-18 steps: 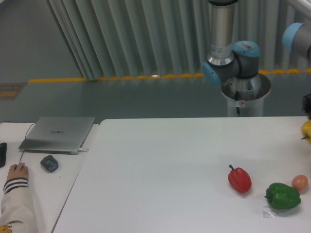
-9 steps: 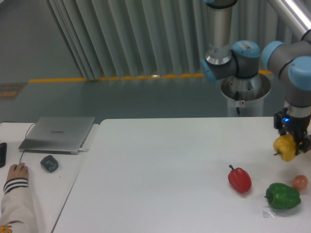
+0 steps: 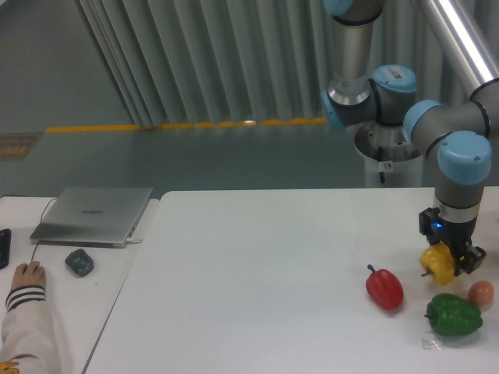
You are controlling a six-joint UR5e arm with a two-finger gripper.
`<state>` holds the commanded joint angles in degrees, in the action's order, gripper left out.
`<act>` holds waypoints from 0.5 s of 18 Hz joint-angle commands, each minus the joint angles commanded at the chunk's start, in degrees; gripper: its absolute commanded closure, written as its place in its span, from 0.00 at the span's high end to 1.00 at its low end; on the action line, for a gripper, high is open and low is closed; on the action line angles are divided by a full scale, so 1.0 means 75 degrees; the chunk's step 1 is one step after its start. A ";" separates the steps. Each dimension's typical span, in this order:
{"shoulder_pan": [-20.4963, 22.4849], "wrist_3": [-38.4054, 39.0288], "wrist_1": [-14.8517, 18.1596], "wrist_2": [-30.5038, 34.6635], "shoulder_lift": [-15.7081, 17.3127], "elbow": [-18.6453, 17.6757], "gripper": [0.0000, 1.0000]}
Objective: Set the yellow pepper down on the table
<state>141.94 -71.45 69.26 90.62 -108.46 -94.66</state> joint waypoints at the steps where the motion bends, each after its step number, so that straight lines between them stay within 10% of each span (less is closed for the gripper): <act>1: 0.0000 -0.0012 0.0012 0.0012 0.0047 0.0000 1.00; 9: 0.0444 -0.0059 0.0117 0.0399 0.0446 0.0363 1.00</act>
<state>145.27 -71.89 70.14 93.60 -105.12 -91.94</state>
